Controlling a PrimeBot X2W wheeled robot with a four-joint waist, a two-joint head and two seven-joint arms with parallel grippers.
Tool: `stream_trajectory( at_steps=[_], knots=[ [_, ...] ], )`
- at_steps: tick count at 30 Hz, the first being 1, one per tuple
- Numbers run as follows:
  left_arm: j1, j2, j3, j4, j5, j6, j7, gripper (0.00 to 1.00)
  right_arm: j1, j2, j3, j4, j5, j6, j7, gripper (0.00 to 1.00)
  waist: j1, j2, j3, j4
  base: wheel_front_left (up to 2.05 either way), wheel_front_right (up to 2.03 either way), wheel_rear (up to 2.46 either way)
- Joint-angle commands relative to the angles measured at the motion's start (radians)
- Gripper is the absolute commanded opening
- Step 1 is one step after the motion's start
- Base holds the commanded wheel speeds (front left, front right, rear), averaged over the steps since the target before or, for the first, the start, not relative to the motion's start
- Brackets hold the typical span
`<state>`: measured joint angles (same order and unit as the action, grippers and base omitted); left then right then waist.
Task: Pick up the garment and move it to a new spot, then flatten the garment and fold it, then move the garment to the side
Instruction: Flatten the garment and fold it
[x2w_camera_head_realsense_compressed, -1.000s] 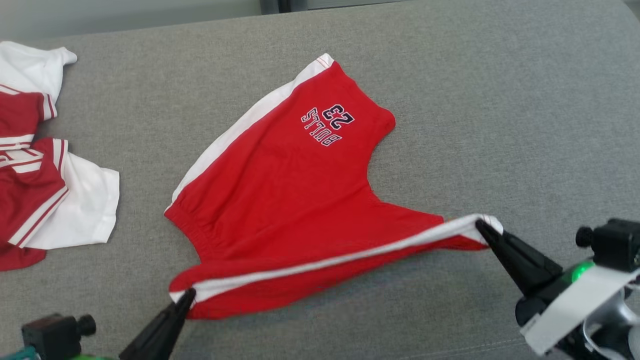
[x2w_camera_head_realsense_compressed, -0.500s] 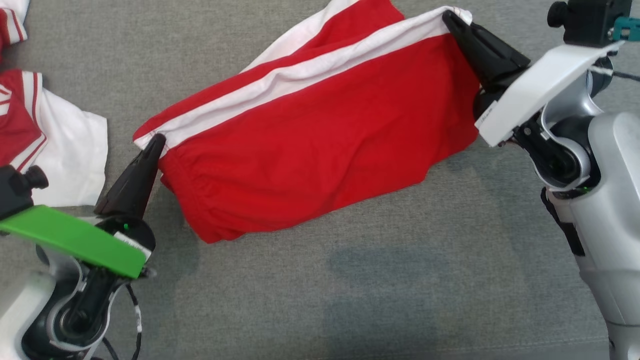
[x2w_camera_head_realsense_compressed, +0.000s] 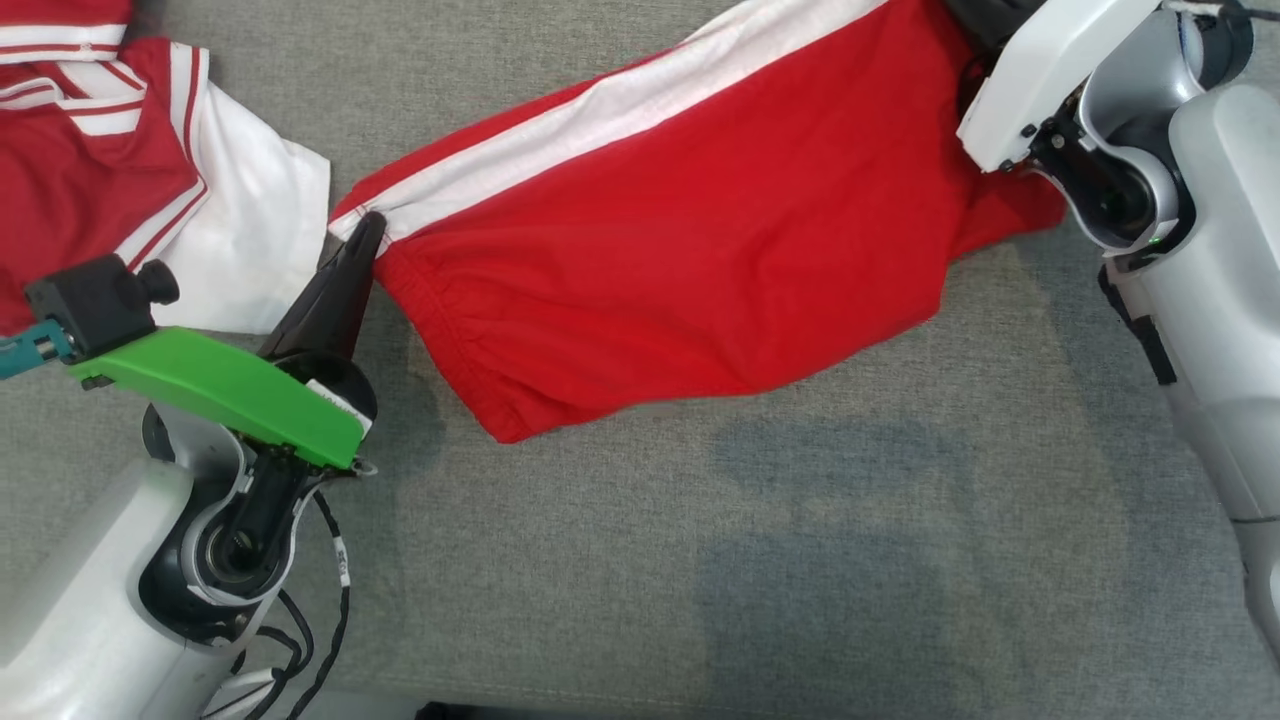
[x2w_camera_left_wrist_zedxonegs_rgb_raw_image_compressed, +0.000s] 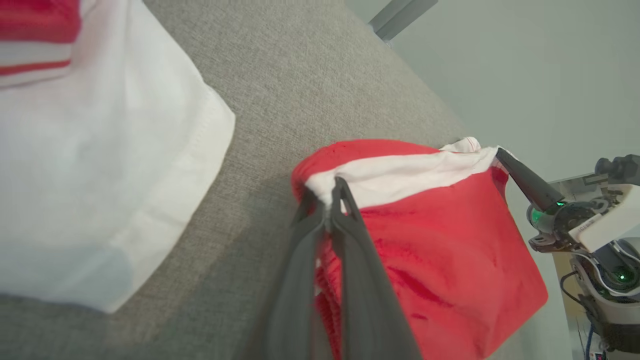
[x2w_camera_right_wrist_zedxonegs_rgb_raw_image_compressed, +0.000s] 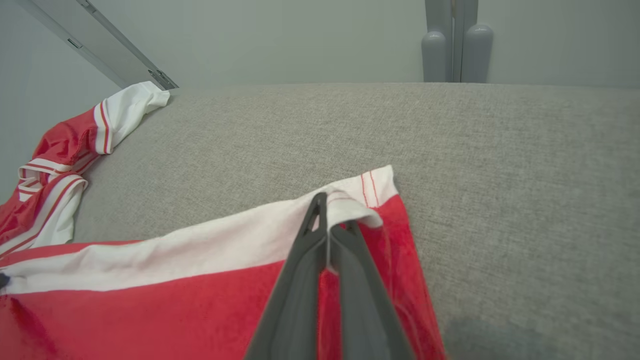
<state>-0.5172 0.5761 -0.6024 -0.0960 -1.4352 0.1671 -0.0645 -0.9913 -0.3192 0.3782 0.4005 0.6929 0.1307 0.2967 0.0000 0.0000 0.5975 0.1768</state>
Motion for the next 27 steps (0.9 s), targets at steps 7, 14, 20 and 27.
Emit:
stream_trajectory(
  at_steps=[7,14,20,27],
  knots=[
    [-0.049,-0.047,-0.035,0.045,0.022,-0.019,0.01,0.0,-0.07,-0.026,0.01,0.08,-0.018,0.0,0.025,0.0,0.0,0.0,0.012,0.013,0.0,0.0,0.0],
    [-0.061,-0.056,-0.053,0.083,0.025,-0.016,0.032,0.43,-0.097,-0.02,0.05,0.11,-0.039,0.0,0.016,1.0,0.0,0.0,0.003,0.003,0.0,0.0,0.0],
    [-0.024,-0.028,-0.064,0.085,0.059,-0.001,0.01,1.0,-0.079,-0.029,0.072,0.105,-0.014,0.0,0.09,1.0,0.0,0.0,-0.055,-0.021,0.0,0.0,0.0],
    [0.042,0.028,-0.083,0.057,0.142,0.031,-0.05,1.0,-0.017,-0.072,0.077,0.019,0.029,0.0,0.244,1.0,0.0,0.0,-0.141,-0.054,0.0,0.0,0.0]
  ],
)
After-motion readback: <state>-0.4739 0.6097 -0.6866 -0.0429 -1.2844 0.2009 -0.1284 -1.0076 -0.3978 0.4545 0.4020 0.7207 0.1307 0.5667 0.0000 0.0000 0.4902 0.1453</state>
